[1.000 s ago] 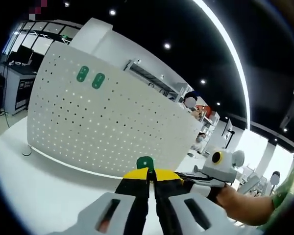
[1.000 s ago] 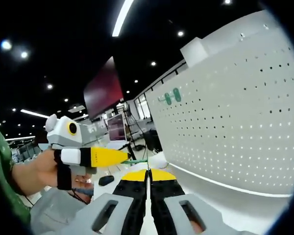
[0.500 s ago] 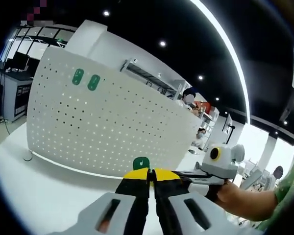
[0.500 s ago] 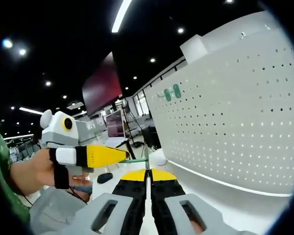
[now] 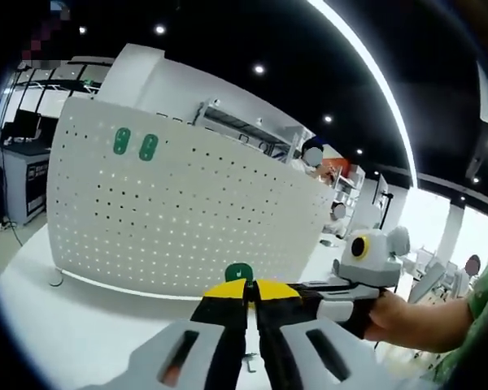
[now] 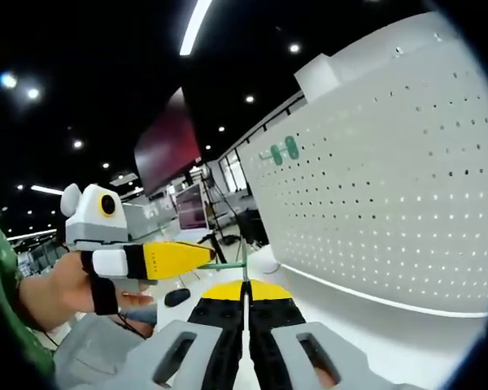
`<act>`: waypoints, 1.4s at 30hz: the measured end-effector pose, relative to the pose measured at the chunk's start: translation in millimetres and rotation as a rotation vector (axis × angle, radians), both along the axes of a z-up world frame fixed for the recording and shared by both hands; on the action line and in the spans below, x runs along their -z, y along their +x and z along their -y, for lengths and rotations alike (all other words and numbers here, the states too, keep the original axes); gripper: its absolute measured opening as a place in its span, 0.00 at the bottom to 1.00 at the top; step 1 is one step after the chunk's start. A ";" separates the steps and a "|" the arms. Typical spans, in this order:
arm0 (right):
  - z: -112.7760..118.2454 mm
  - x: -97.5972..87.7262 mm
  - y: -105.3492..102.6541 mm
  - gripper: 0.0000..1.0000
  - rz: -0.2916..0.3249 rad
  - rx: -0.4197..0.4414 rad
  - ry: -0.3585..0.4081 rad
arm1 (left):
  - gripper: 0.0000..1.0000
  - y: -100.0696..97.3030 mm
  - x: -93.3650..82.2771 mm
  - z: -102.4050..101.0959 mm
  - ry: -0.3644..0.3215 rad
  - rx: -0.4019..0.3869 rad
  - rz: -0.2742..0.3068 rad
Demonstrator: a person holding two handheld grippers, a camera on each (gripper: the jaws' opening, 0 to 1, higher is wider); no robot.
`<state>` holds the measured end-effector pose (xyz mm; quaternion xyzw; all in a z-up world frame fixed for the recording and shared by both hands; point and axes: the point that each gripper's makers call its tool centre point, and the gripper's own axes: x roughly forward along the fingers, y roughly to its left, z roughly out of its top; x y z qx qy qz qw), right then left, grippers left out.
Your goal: Insert the hook assembly into the mounting plate slot until the hook locks in place.
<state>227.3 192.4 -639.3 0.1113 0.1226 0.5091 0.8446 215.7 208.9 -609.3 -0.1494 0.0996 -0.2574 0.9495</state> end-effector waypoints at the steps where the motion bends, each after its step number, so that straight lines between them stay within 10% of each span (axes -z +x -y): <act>1: 0.3 0.2 -0.3 0.00 0.001 0.001 -0.002 | 0.03 0.2 0.1 0.3 0.006 -0.001 0.003; 11: 1.7 -5.0 -2.3 0.00 0.013 0.004 0.013 | 0.14 0.4 5.9 1.3 0.033 -0.008 -0.010; 42: -9.0 -12.3 -11.2 0.00 0.060 0.008 0.024 | 0.04 7.2 6.8 -4.9 0.055 -0.072 -0.005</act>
